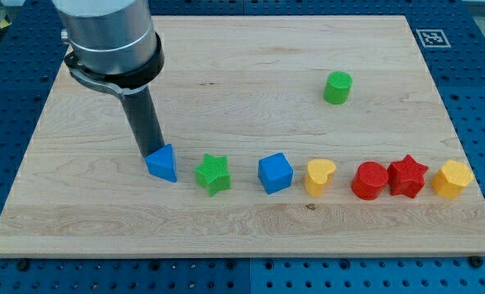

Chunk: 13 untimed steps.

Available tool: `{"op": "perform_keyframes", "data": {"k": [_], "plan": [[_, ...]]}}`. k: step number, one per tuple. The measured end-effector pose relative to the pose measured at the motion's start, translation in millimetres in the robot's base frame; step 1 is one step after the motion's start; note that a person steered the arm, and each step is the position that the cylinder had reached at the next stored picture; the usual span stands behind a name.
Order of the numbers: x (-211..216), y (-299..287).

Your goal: Place the green circle in the horizontal line of the blocks

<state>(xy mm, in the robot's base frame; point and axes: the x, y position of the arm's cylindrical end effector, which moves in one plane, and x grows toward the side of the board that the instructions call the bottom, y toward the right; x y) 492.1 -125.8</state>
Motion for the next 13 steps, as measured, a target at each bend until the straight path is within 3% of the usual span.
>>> {"op": "perform_keyframes", "data": {"k": [3, 4, 5, 6, 7, 8, 9, 11, 13], "plan": [[24.7, 0.0], [-12.5, -5.3], [-108.7, 3.3], [-182.2, 63.8], [-215.7, 170.7], [-201.1, 289.6], [-161.1, 368.9], [-103.5, 359.6], [-107.5, 298.4]]}}
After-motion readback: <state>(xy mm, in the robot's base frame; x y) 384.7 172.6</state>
